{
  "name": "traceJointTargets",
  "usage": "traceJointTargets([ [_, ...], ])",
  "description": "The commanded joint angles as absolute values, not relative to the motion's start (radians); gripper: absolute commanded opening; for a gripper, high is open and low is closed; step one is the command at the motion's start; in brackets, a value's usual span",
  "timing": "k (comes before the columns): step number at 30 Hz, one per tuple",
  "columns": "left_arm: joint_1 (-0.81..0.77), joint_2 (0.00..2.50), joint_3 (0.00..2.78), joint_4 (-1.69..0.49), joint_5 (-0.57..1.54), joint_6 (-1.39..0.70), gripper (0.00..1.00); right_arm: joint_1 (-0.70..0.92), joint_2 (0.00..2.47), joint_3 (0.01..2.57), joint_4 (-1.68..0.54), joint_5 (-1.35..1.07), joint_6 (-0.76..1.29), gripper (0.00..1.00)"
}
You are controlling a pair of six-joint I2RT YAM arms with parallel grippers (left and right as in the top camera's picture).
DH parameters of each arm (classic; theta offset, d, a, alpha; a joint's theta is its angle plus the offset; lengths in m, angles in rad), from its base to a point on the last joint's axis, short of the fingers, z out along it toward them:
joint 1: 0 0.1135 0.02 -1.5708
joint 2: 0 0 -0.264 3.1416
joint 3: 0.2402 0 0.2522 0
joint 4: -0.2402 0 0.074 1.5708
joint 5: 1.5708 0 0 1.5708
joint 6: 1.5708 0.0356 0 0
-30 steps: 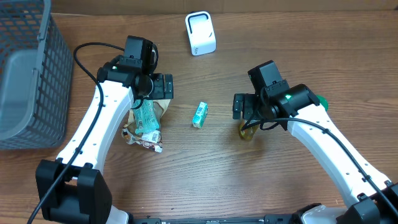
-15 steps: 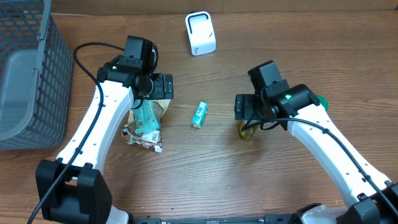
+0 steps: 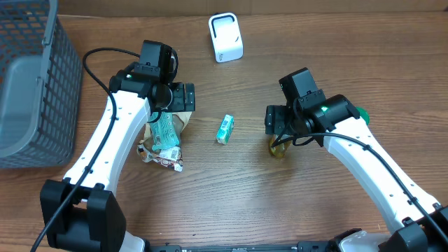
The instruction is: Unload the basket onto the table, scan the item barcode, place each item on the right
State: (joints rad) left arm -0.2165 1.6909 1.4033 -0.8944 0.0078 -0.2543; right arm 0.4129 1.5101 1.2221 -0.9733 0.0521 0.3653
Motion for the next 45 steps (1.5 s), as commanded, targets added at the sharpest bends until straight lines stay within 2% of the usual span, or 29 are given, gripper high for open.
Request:
traceJointTargets([
  [1, -0.223, 1.693, 1.422, -0.892, 0.012, -0.239, 1.0, 0.413, 1.51, 1.243, -0.971, 0.046, 0.359, 0.82],
  [7, -0.223, 1.693, 1.422, -0.892, 0.012, -0.239, 1.0, 0.417, 1.51, 1.243, -0.971, 0.047, 0.359, 0.82],
  [14, -0.223, 1.693, 1.422, -0.892, 0.012, -0.239, 1.0, 0.417, 1.524, 1.243, -0.963, 0.047, 0.36, 0.73],
  [33, -0.223, 1.693, 1.422, -0.892, 0.012, -0.239, 1.0, 0.417, 1.565, 1.243, -0.958, 0.047, 0.359, 0.74],
  [41, -0.223, 1.693, 1.422, -0.892, 0.012, -0.239, 1.0, 0.417, 1.565, 1.243, -0.96, 0.047, 0.359, 0.72],
  [45, -0.223, 1.693, 1.422, -0.892, 0.012, -0.239, 1.0, 0.42, 1.565, 1.243, -0.96, 0.046, 0.36, 0.68],
])
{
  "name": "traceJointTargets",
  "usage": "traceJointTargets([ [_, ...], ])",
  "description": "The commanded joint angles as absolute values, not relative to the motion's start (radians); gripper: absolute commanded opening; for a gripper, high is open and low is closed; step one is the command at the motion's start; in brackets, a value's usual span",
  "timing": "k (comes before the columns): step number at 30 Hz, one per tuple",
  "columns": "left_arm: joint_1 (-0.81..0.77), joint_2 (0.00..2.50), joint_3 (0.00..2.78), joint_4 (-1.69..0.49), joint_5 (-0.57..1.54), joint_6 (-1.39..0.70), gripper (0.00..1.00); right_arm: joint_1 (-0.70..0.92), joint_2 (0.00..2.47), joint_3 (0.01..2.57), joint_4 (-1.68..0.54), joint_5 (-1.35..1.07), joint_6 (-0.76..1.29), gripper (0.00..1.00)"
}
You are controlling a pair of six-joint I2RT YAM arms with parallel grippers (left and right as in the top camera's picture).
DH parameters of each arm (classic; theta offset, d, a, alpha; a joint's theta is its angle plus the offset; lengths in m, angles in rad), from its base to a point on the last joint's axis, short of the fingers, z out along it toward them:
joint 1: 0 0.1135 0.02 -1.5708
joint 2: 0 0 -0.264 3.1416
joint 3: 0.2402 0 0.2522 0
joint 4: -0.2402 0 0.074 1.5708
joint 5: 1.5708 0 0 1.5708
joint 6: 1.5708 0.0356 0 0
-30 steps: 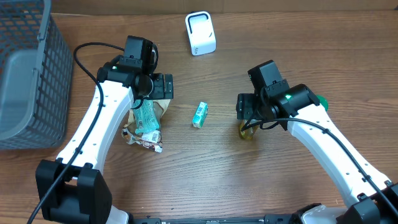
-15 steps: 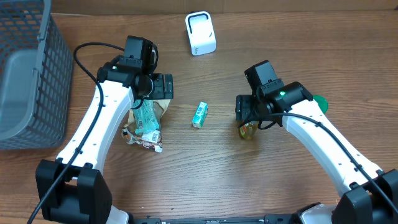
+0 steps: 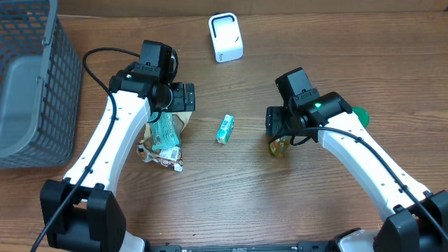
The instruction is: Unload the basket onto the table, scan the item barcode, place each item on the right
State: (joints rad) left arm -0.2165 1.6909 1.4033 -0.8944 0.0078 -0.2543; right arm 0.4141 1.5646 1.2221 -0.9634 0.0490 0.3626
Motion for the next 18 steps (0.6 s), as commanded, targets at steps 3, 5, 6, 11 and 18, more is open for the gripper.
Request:
traceJointTargets([
  [3, -0.223, 1.693, 1.422, -0.892, 0.012, -0.239, 1.0, 0.42, 1.565, 1.236, -0.968, 0.048, 0.359, 0.66],
  [5, -0.223, 1.693, 1.422, -0.892, 0.012, -0.239, 1.0, 0.42, 1.565, 1.223, -0.968, 0.051, 0.359, 0.65],
  [6, -0.223, 1.693, 1.422, -0.892, 0.012, -0.239, 0.99, 0.42, 1.565, 1.217, -0.97, 0.05, 0.359, 0.65],
  [11, -0.223, 1.693, 1.422, -0.892, 0.011, -0.239, 1.0, 0.42, 1.565, 1.213, -0.991, 0.051, 0.358, 0.65],
  [18, -0.223, 1.693, 1.422, -0.892, 0.012, -0.239, 1.0, 0.42, 1.565, 1.213, -1.011, 0.05, 0.308, 0.65],
])
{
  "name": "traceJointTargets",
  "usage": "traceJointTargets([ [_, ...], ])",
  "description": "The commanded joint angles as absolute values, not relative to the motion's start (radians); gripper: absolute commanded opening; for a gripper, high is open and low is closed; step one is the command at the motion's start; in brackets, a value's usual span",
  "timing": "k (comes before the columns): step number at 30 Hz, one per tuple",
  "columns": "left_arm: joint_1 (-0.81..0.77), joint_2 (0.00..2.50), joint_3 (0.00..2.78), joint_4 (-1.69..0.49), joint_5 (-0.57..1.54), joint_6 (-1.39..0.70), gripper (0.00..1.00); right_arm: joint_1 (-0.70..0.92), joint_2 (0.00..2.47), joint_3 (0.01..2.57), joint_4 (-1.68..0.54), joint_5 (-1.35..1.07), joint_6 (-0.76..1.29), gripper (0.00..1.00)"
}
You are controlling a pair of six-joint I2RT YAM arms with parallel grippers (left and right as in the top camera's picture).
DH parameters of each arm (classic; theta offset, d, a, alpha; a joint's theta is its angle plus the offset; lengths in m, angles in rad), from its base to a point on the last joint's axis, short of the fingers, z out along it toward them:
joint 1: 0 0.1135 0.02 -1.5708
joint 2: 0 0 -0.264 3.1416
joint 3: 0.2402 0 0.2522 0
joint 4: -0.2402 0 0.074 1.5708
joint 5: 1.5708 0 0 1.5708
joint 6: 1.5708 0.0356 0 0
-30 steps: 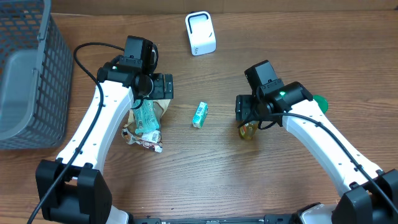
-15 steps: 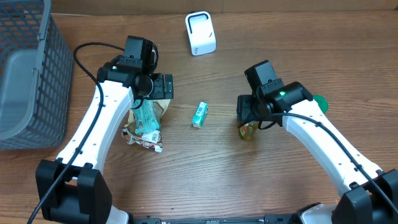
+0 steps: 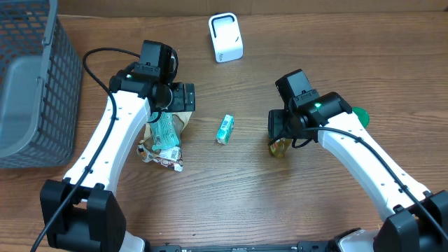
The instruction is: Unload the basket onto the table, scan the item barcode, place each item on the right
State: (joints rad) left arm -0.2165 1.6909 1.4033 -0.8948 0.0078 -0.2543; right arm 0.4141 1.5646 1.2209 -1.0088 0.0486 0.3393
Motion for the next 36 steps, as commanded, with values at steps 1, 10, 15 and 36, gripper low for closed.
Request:
traceJointTargets([
  [1, -0.223, 1.693, 1.422, -0.892, 0.012, -0.239, 1.0, 0.42, 1.565, 1.213, -1.015, 0.05, 0.306, 0.64],
  [10, -0.223, 1.693, 1.422, -0.892, 0.012, -0.239, 1.0, 0.42, 1.566, 1.194, -1.032, 0.05, 0.306, 0.64],
  [15, -0.223, 1.693, 1.422, -0.892, 0.012, -0.239, 1.0, 0.42, 1.566, 1.194, -1.036, 0.035, 0.306, 0.64],
  [36, -0.223, 1.693, 1.422, -0.892, 0.012, -0.239, 1.0, 0.42, 1.566, 1.191, -1.029, 0.019, 0.306, 0.62],
])
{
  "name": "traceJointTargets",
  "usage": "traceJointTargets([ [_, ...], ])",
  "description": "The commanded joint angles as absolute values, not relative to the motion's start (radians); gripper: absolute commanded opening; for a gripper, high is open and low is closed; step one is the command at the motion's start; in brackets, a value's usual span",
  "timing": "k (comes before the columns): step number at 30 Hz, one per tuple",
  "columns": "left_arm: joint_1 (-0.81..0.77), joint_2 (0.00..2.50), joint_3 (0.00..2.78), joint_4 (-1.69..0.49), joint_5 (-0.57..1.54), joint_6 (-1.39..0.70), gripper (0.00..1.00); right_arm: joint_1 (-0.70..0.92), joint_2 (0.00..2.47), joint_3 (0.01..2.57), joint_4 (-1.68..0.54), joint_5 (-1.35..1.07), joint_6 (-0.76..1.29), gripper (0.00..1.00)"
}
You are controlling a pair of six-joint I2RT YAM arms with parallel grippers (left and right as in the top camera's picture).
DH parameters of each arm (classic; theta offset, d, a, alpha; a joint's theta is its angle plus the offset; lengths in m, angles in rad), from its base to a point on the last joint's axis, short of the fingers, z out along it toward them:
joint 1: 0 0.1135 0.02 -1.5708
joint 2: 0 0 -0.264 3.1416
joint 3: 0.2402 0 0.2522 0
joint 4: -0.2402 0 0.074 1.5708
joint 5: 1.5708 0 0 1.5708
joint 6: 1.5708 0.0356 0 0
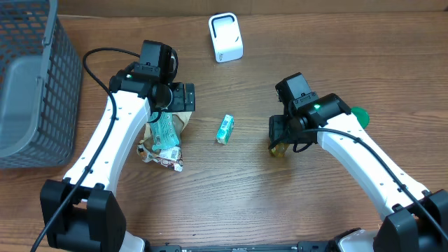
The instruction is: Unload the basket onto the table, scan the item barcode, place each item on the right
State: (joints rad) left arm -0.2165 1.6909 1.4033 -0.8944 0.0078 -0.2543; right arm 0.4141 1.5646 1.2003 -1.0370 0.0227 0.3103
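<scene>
A white barcode scanner [226, 38] stands at the back of the table. A small teal box [224, 129] lies in the middle. My right gripper [279, 140] sits right over a small yellowish item [277, 150], of which only an edge shows. The wrist hides its fingers. My left gripper [168, 112] hangs over a teal packet [164, 131] in a pile of packets, and its fingers are hidden too.
A grey mesh basket [28, 77] fills the far left. Loose wrappers [159, 157] lie under the left arm. A green round thing [360, 114] peeks out behind the right arm.
My right wrist has shifted slightly toward the front and now covers more of the yellowish item. The left arm and the teal box have not moved.
My right gripper stood just behind the yellowish item, with much of the item showing. It then edged over the item, and now it covers most of it. The left arm stayed still over the packet pile throughout.
</scene>
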Motion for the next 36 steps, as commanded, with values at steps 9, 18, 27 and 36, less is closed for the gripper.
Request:
traceJointTargets([
  [9, -0.223, 1.693, 1.422, -0.892, 0.012, -0.239, 1.0, 0.42, 1.566, 1.176, -1.024, 0.024, 0.306, 0.61],
  [18, -0.223, 1.693, 1.422, -0.892, 0.012, -0.239, 0.99, 0.419, 1.566, 1.13, -0.98, 0.024, 0.306, 0.61],
  [27, -0.223, 1.693, 1.422, -0.892, 0.012, -0.239, 1.0, 0.419, 1.566, 1.131, -0.955, 0.024, 0.307, 0.52],
  [36, -0.223, 1.693, 1.422, -0.892, 0.012, -0.239, 1.0, 0.419, 1.565, 1.145, -0.952, -0.003, 0.314, 0.41],
])
